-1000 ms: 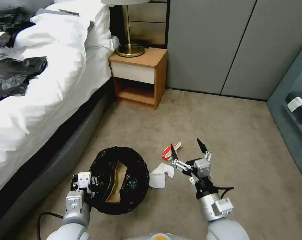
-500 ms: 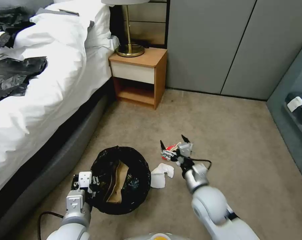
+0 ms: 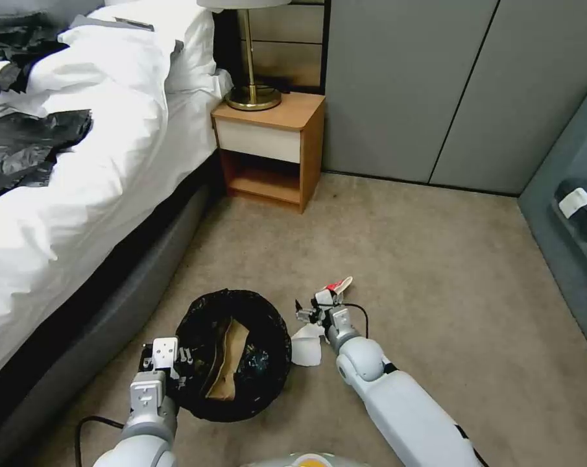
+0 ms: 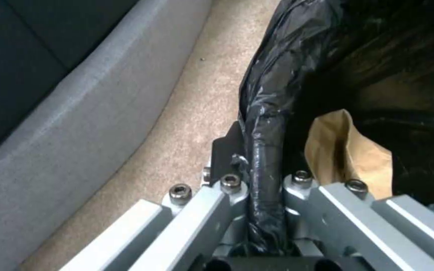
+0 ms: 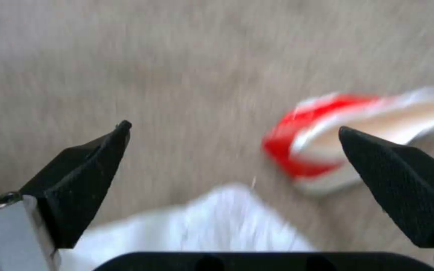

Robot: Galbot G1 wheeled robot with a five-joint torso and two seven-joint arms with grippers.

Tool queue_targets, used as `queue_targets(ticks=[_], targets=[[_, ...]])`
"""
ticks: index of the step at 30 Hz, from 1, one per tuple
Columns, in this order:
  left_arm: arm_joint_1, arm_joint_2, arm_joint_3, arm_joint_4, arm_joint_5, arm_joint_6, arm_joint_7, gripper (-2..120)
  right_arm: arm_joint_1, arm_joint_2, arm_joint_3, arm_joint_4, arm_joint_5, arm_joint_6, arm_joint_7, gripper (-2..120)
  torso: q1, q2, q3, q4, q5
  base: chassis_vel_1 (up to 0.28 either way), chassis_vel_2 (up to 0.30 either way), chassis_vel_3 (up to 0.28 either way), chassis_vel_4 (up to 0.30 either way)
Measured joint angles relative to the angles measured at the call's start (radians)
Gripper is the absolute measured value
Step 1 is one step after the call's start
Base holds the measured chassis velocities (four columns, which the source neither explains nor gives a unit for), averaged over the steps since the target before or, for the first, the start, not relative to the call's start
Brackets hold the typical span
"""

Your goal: Pick up the trash bin, then pick up the garbage from the floor and place it into the trash bin.

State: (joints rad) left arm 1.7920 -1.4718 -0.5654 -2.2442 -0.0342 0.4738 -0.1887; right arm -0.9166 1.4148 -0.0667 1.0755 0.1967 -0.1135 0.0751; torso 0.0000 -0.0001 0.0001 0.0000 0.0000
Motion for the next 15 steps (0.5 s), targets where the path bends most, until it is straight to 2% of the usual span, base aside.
queue_targets(ticks=[4, 15], targets=[[0.003, -0.005, -0.001, 0.003, 0.003, 0.0, -0.001, 0, 0.003, 0.021, 0.001, -0.075, -0.024, 0.02, -0.015, 100, 0.0, 0.0, 0.0, 0.0, 0.0002, 0.0, 0.0, 0.0, 0.0], [0.009, -0.01, 0.0, 0.014, 0.009, -0.011, -0.004, 0, -0.038, 0.025, 0.03, -0.115, -0.061, 0.045, -0.032, 100, 0.0, 0.0, 0.0, 0.0, 0.0002, 0.0, 0.0, 0.0, 0.0]])
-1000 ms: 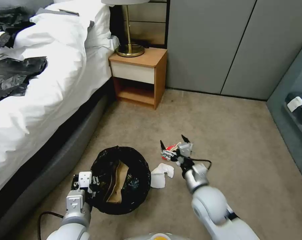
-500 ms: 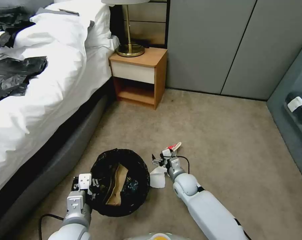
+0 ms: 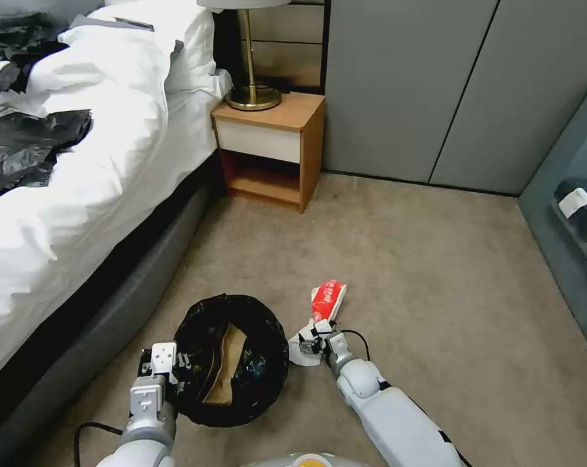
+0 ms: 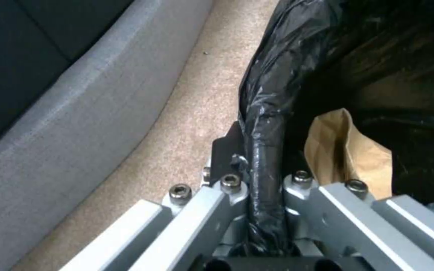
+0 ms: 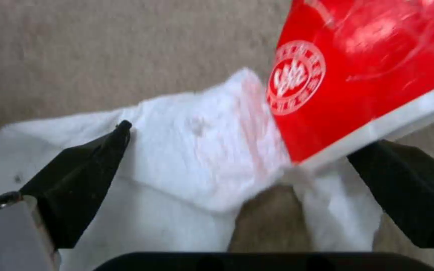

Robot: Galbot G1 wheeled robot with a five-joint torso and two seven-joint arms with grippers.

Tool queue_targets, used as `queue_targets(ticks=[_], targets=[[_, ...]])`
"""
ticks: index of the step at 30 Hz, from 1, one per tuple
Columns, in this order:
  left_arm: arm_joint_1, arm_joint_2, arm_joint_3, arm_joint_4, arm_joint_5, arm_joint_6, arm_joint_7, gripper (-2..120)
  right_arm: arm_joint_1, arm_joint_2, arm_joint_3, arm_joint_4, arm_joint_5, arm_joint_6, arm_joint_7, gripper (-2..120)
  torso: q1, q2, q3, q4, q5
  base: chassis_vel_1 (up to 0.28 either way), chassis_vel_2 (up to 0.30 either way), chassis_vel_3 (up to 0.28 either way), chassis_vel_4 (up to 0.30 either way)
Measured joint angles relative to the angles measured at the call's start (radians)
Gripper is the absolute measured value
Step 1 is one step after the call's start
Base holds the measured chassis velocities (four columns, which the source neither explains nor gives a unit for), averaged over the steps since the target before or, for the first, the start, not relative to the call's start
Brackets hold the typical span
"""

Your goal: Pick up the trash bin, then pick up the garbage from the floor and place it into the trash bin.

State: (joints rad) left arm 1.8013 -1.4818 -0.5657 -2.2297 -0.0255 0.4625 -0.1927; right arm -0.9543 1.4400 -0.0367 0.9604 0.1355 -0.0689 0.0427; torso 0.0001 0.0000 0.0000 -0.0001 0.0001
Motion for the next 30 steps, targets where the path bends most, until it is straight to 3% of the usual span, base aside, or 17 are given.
queue_targets(ticks=[14, 23, 25, 29, 30], targets=[[0.005, -0.002, 0.006, 0.003, 0.004, -0.01, -0.002, 0, -0.009, 0.02, 0.018, -0.053, -0.026, 0.047, -0.002, 94, 0.0, 0.0, 0.0, 0.0, -0.0002, 0.0, 0.0, 0.0, 0.0], [0.0, -0.001, 0.01, 0.002, 0.004, -0.01, -0.001, 0, -0.018, 0.022, 0.018, -0.036, -0.022, 0.046, -0.003, 72, 0.0, 0.0, 0.0, 0.0003, 0.0, 0.0, 0.0, 0.0, 0.0], [-0.003, -0.001, 0.011, 0.002, 0.003, -0.01, 0.0, 0, -0.025, 0.015, 0.016, -0.015, -0.018, 0.032, -0.003, 61, 0.0, 0.0, 0.0, 0.0007, 0.0007, 0.0, 0.0, 0.0, 0.0], [-0.004, -0.001, 0.012, 0.002, 0.002, -0.01, 0.0, 0, -0.03, 0.007, 0.017, 0.0, -0.012, 0.021, 0.001, 62, 0.0, 0.0, 0.0, 0.0008, 0.0005, 0.0, 0.0, 0.0, 0.0], [-0.004, -0.001, 0.013, 0.002, 0.002, -0.01, 0.0, 0, -0.035, -0.001, 0.017, 0.013, -0.007, 0.014, 0.005, 68, 0.0, 0.0, 0.0, 0.0006, 0.0001, 0.0, 0.0, 0.0, 0.0]])
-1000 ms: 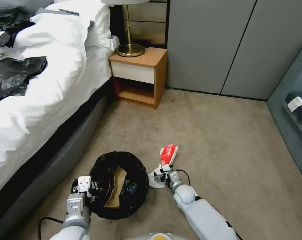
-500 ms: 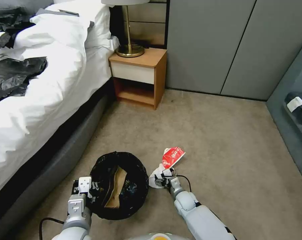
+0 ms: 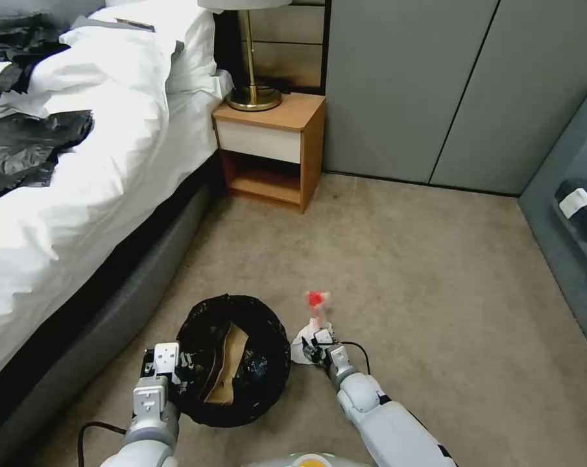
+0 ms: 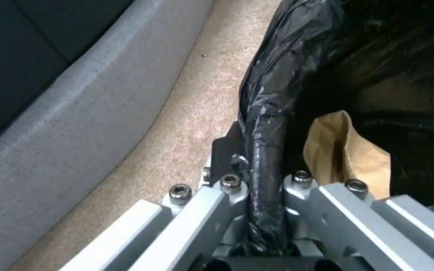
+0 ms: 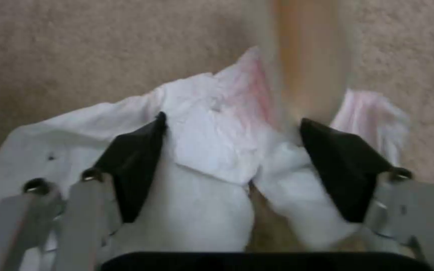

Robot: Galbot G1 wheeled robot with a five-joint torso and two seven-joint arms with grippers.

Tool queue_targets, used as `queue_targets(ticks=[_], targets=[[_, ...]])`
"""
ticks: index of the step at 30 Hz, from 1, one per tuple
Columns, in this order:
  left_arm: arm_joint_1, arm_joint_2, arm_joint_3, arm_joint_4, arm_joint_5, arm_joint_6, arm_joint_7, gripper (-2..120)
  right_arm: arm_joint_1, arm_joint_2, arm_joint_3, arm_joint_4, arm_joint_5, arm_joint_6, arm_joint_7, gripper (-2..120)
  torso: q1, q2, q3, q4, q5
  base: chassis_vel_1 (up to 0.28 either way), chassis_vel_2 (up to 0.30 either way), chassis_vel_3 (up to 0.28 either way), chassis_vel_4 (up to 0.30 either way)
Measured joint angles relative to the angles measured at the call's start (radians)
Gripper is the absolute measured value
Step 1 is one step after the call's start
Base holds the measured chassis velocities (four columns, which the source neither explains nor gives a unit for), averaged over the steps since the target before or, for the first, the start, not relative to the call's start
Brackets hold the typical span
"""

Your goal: Pick up the trash bin, then pick up the garbage from the floor and place it into the trash bin.

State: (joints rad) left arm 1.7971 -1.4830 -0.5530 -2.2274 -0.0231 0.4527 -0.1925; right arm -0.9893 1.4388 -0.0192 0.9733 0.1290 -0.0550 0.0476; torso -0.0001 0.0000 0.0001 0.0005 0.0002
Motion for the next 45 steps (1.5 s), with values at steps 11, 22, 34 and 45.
queue_targets(ticks=[11, 22, 34, 45], targets=[[-0.006, 0.001, 0.005, 0.004, 0.001, 0.0, 0.0, 0, -0.045, -0.033, 0.01, 0.06, 0.018, -0.02, 0.015, 100, 0.0, 0.0, 0.0, -0.0007, -0.0003, 0.0, 0.0, 0.0, 0.0], [-0.004, 0.005, 0.005, 0.003, 0.001, -0.002, 0.001, 0, -0.05, -0.034, 0.011, 0.078, 0.018, -0.016, 0.015, 100, 0.0, 0.0, 0.0, -0.0005, -0.0002, 0.0, 0.0, 0.0, 0.0], [-0.001, 0.003, 0.01, -0.001, 0.001, -0.004, 0.001, 0, -0.022, -0.027, 0.011, 0.053, 0.015, -0.001, 0.008, 99, 0.0, 0.0, 0.0, -0.0005, -0.0003, 0.0, 0.0, 0.0, 0.0], [0.001, 0.001, 0.012, -0.005, 0.004, -0.005, 0.002, 0, -0.003, -0.014, 0.006, 0.024, 0.015, 0.002, -0.004, 65, 0.0, 0.0, 0.0, -0.0005, -0.0003, 0.0, 0.0, 0.0, 0.0]])
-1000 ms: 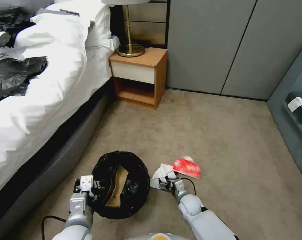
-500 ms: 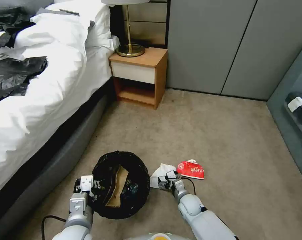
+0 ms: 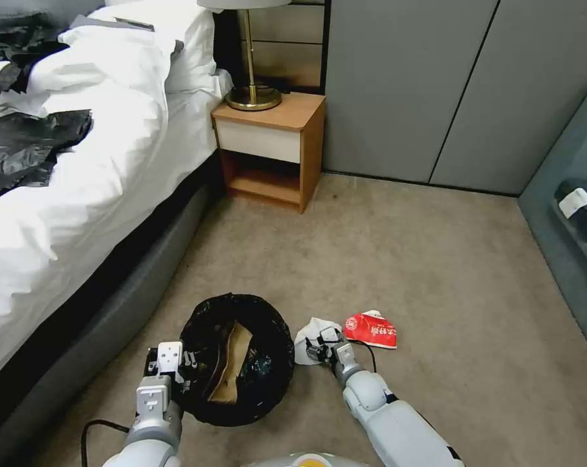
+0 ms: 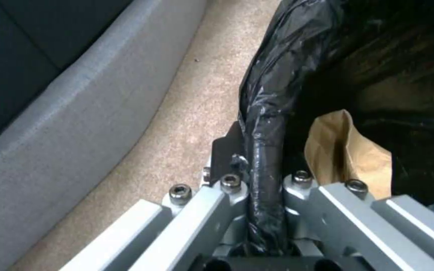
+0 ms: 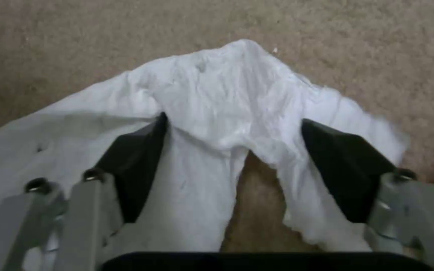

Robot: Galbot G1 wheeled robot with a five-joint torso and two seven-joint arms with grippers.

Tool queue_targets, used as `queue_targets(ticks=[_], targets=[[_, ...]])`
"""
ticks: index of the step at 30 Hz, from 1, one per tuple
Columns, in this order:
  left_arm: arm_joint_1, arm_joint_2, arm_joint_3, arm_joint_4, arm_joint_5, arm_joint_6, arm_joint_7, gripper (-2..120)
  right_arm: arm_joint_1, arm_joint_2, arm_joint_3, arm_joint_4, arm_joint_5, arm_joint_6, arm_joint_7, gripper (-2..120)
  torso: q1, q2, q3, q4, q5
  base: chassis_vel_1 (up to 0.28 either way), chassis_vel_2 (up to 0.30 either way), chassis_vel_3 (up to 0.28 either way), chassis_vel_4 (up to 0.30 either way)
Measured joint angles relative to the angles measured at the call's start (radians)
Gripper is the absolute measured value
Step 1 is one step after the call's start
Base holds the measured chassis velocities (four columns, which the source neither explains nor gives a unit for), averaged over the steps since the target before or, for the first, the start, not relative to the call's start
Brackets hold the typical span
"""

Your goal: Pick up the trash bin, then pick up the garbage from the floor and place it into the trash bin.

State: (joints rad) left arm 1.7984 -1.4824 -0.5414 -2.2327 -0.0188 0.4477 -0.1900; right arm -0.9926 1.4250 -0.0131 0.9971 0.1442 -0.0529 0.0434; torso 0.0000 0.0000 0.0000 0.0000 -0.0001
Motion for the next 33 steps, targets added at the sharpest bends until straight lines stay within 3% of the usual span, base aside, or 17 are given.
queue_targets(ticks=[17, 27, 31, 33], targets=[[-0.006, 0.0, -0.003, -0.002, -0.001, -0.002, 0.0, 0, 0.004, 0.02, -0.001, -0.043, -0.014, 0.028, -0.009, 1, 0.0, 0.0, 0.0, 0.0004, 0.0005, 0.0, 0.0, 0.0, 0.0], [-0.006, 0.0, -0.001, 0.0, -0.001, -0.002, -0.001, 0, 0.0, 0.01, 0.008, -0.022, -0.012, 0.029, 0.003, 0, 0.0, 0.0, 0.0, -0.0002, -0.0002, 0.0, 0.0, 0.0, 0.0], [-0.005, -0.001, 0.0, 0.0, 0.0, -0.003, -0.001, 0, -0.015, 0.003, 0.018, 0.043, 0.004, 0.034, 0.013, 0, 0.0, 0.0, 0.0, 0.0, 0.0001, 0.0, 0.0, 0.0, 0.0], [-0.004, 0.001, -0.001, 0.0, 0.0, -0.004, -0.001, 0, -0.044, -0.01, 0.031, 0.143, 0.025, 0.044, 0.024, 0, 0.0, 0.0, 0.0, -0.0001, 0.0003, 0.0, 0.0, 0.0, 0.0]])
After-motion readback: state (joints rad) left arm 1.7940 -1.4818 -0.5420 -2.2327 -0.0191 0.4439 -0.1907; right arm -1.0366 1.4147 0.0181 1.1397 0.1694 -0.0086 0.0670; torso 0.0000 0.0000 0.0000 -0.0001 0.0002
